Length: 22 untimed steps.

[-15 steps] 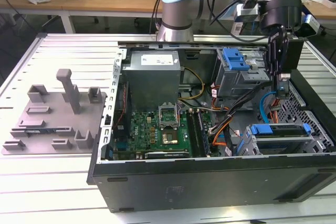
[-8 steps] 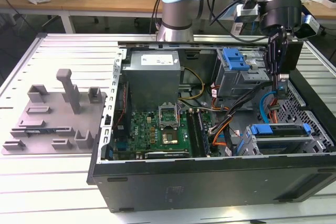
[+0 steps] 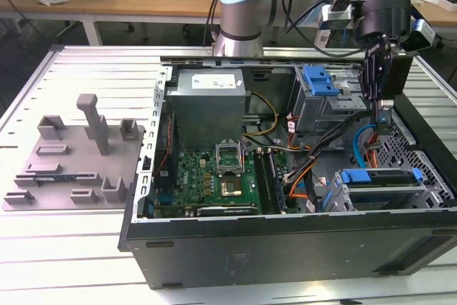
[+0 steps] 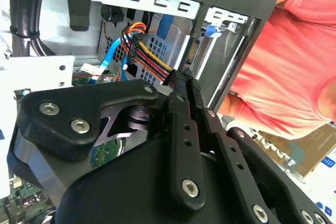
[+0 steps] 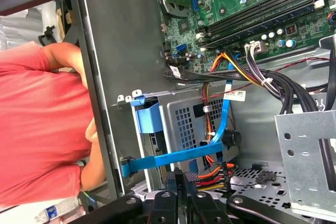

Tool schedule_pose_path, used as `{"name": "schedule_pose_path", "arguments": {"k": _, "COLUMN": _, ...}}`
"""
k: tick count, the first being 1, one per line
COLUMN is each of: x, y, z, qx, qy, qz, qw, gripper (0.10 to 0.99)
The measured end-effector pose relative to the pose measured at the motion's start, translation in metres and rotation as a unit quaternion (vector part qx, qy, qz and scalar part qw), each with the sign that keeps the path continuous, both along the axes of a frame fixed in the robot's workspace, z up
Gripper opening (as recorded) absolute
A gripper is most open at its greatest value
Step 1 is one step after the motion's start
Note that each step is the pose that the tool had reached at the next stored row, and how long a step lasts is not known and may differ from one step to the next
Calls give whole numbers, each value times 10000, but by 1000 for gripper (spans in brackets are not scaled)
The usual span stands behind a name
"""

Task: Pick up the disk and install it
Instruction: 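Insert the first disk wire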

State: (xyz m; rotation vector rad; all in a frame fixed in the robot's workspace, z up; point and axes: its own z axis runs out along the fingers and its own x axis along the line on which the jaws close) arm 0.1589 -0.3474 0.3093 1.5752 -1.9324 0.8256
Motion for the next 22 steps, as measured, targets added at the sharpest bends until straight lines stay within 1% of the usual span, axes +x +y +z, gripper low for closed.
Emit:
{"name": "schedule_pose_path", "arguments": {"k": 1, "x": 0, "y": -1, "z": 34, "qx": 0, "qy": 0, "qz": 0, "qw": 10000, "gripper": 169}}
{"name": "schedule_pose_path", "arguments": {"k": 2, "x": 1, "y": -14, "z": 68, "qx": 0, "qy": 0, "qz": 1, "qw": 10000, "gripper": 169}}
{"name": "schedule_pose_path", "arguments": {"k": 3, "x": 0, "y": -54, "z": 112, "qx": 4, "qy": 0, "qz": 3, "qw": 10000, "gripper": 169}}
{"name": "schedule_pose_path", "arguments": {"k": 5, "x": 0, "y": -84, "z": 138, "qx": 20, "qy": 0, "qz": 5, "qw": 10000, "gripper": 169}}
{"name": "schedule_pose_path", "arguments": {"k": 6, "x": 0, "y": -146, "z": 159, "qx": 47, "qy": 0, "qz": 6, "qw": 10000, "gripper": 169}}
{"name": "schedule_pose_path", "arguments": {"k": 7, "x": 0, "y": -202, "z": 159, "qx": 106, "qy": -2, "qz": 8, "qw": 9999, "gripper": 169}}
{"name": "schedule_pose_path", "arguments": {"k": 8, "x": 0, "y": -243, "z": 159, "qx": 180, "qy": -4, "qz": 10, "qw": 9998, "gripper": 169}}
{"name": "schedule_pose_path", "arguments": {"k": 9, "x": 0, "y": -272, "z": 159, "qx": 241, "qy": -5, "qz": 10, "qw": 9997, "gripper": 169}}
{"name": "schedule_pose_path", "arguments": {"k": 12, "x": 0, "y": -341, "z": 159, "qx": 401, "qy": -8, "qz": 13, "qw": 9992, "gripper": 169}}
{"name": "schedule_pose_path", "arguments": {"k": 13, "x": 0, "y": -374, "z": 159, "qx": 495, "qy": -10, "qz": 15, "qw": 9988, "gripper": 169}}
{"name": "schedule_pose_path", "arguments": {"k": 15, "x": 0, "y": -412, "z": 159, "qx": 591, "qy": -14, "qz": 16, "qw": 9983, "gripper": 169}}
{"name": "schedule_pose_path", "arguments": {"k": 16, "x": 0, "y": -439, "z": 159, "qx": 649, "qy": -16, "qz": 17, "qw": 9979, "gripper": 169}}
{"name": "schedule_pose_path", "arguments": {"k": 17, "x": 0, "y": -458, "z": 159, "qx": 686, "qy": -18, "qz": 18, "qw": 9976, "gripper": 169}}
{"name": "schedule_pose_path", "arguments": {"k": 18, "x": 0, "y": -488, "z": 159, "qx": 744, "qy": -21, "qz": 19, "qw": 9972, "gripper": 169}}
{"name": "schedule_pose_path", "arguments": {"k": 19, "x": 0, "y": -542, "z": 159, "qx": 888, "qy": -28, "qz": 22, "qw": 9960, "gripper": 169}}
{"name": "schedule_pose_path", "arguments": {"k": 20, "x": 0, "y": -568, "z": 159, "qx": 978, "qy": -35, "qz": 25, "qw": 9952, "gripper": 169}}
{"name": "schedule_pose_path", "arguments": {"k": 21, "x": 0, "y": -590, "z": 160, "qx": 1037, "qy": -42, "qz": 31, "qw": 9946, "gripper": 169}}
{"name": "schedule_pose_path", "arguments": {"k": 22, "x": 0, "y": -610, "z": 162, "qx": 1079, "qy": -49, "qz": 48, "qw": 9941, "gripper": 169}}
